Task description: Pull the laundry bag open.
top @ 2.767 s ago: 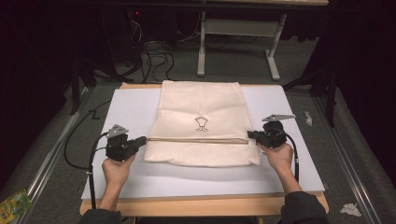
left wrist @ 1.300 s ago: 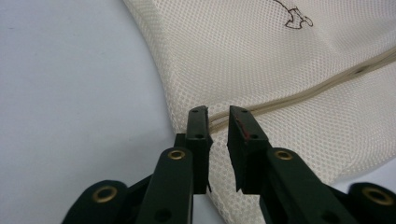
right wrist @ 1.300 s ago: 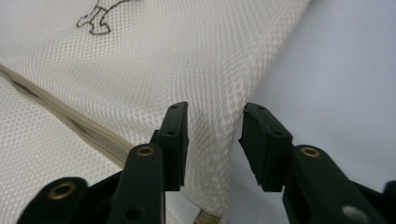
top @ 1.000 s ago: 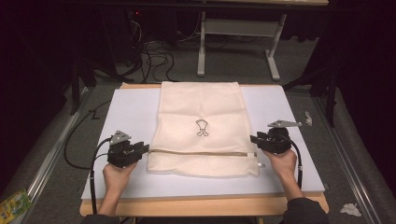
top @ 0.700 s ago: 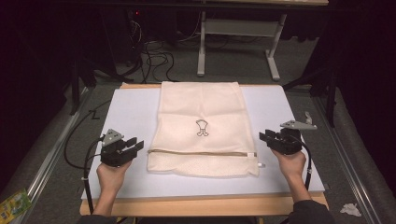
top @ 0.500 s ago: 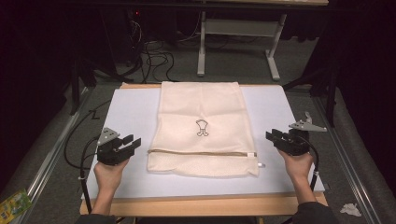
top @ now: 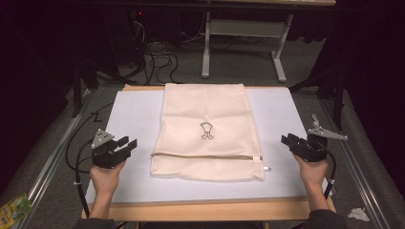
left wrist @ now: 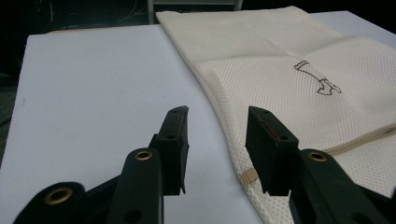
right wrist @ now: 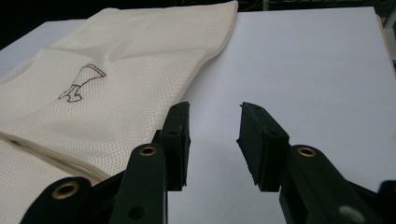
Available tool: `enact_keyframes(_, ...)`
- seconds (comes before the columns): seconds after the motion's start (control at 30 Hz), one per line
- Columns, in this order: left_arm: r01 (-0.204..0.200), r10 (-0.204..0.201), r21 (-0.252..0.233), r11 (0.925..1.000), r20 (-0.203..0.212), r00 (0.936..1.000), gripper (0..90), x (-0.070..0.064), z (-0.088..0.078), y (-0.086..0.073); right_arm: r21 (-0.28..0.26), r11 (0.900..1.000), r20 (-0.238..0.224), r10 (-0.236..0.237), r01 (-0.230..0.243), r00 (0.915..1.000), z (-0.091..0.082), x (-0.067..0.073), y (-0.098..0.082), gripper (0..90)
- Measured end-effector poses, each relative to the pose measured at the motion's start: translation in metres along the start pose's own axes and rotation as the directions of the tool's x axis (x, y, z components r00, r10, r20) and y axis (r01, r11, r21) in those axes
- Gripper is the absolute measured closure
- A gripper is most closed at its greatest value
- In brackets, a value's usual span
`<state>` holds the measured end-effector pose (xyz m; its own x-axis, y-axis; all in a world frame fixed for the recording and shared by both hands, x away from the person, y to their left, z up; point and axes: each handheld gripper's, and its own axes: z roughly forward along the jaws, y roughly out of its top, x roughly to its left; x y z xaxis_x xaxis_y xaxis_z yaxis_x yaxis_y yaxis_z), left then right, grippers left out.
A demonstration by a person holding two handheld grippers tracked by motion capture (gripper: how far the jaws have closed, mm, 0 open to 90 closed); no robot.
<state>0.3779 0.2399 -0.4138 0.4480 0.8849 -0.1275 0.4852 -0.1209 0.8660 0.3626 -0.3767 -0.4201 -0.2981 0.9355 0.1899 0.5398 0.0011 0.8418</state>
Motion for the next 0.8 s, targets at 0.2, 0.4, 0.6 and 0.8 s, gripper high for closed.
enact_keyframes(0.2,0.026,-0.027,-0.015,0.9995,-0.017,0.9995,58.6,0.007,0.002,-0.006,-0.006,1.000,0.010,0.030,-0.030,0.9995,-0.001,-0.008,-0.006,64.2)
enact_keyframes(0.4,0.030,-0.030,-0.009,0.9995,-0.031,0.9990,58.6,0.012,0.003,-0.010,-0.010,0.999,0.027,0.043,-0.043,0.9987,-0.003,-0.016,-0.011,64.1)
enact_keyframes(0.6,0.045,-0.045,-0.003,0.9990,-0.044,0.9980,58.4,0.017,0.006,-0.013,0.005,0.999,0.034,0.052,-0.053,0.9981,-0.001,-0.018,-0.015,64.1)
enact_keyframes(0.8,0.055,-0.055,0.005,0.9985,-0.055,0.9970,58.0,0.020,0.013,-0.015,0.028,0.998,0.046,0.046,-0.048,0.9979,0.006,-0.019,-0.018,64.1)
